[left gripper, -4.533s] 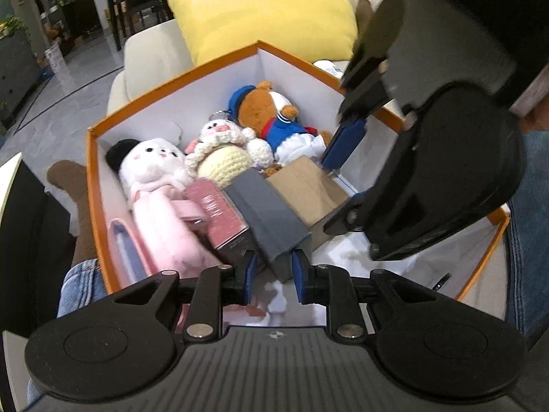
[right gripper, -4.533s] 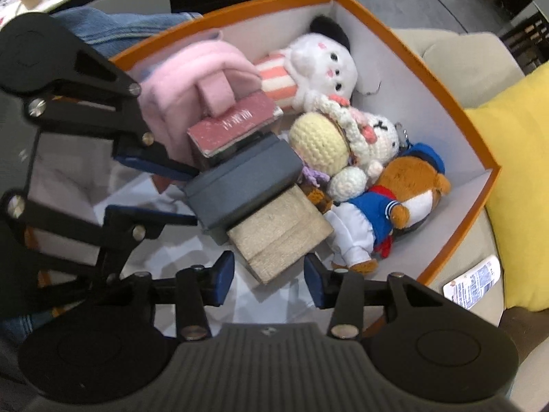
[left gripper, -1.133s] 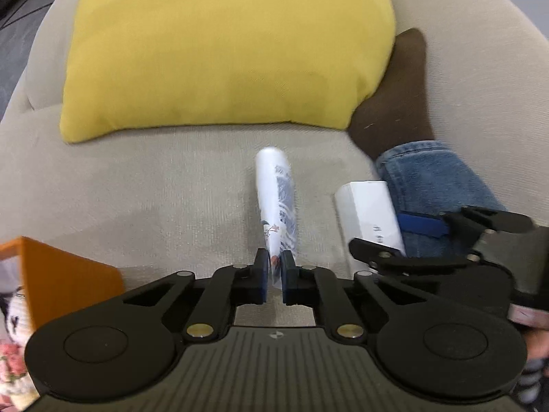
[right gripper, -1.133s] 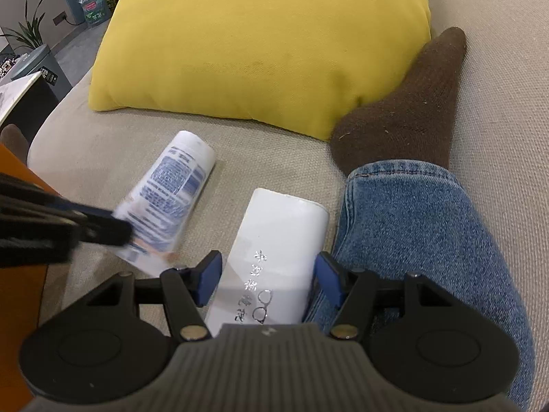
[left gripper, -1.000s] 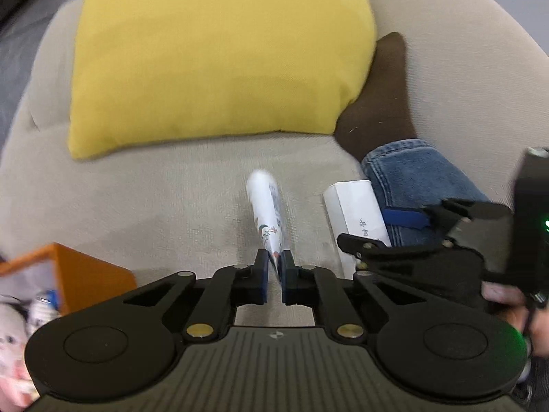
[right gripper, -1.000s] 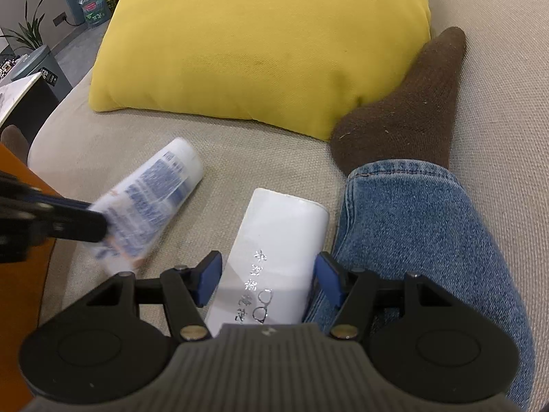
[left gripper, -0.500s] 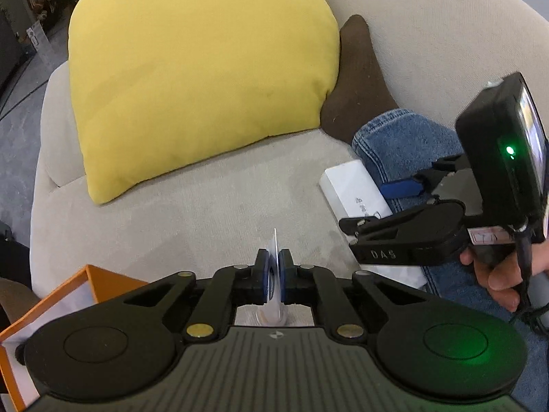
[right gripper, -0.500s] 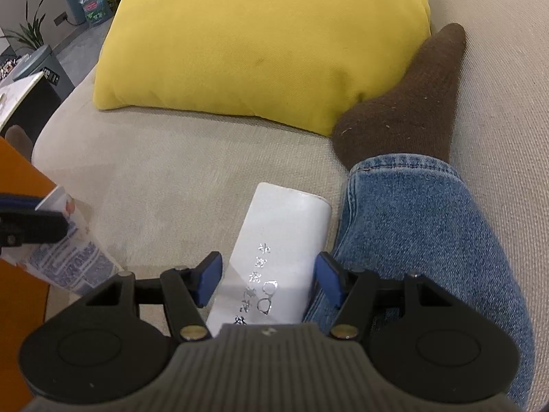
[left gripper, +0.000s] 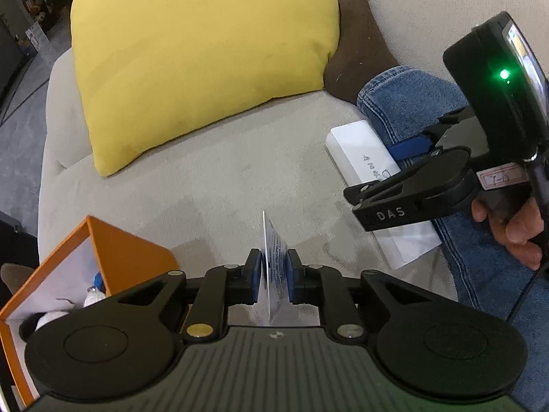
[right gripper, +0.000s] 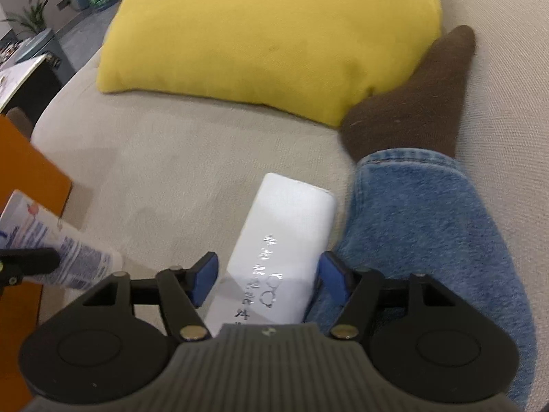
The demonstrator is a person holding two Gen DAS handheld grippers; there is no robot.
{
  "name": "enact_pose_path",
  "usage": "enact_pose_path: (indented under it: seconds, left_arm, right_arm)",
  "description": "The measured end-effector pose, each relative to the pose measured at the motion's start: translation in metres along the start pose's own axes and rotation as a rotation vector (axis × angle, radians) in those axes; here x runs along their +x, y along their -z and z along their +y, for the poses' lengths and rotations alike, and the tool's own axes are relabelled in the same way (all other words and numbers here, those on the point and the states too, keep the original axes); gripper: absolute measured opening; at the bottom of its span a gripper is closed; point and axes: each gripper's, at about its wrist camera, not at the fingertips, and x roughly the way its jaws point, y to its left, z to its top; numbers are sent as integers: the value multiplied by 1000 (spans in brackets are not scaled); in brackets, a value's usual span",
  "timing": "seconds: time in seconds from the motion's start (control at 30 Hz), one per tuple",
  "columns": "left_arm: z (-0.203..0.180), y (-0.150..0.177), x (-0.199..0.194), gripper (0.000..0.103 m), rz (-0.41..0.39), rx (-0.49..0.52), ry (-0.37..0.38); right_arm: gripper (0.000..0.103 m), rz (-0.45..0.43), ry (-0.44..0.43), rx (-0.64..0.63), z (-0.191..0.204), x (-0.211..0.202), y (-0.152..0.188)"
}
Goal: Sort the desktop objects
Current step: 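Lift the Vaseline tube and white glasses box and carry both over the orange box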
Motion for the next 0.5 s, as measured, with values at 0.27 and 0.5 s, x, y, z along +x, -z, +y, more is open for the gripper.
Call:
enact_pose_path:
  seconds: [0.27, 0.5]
  left_arm:
    - [8, 5, -4, 16, -7, -38, -8]
    - [9, 10, -14, 18, -32, -46, 15]
  right_arm:
    - [67, -5, -123, 18, 13, -6, 1]
    - [68, 26, -54, -29, 23, -7, 10]
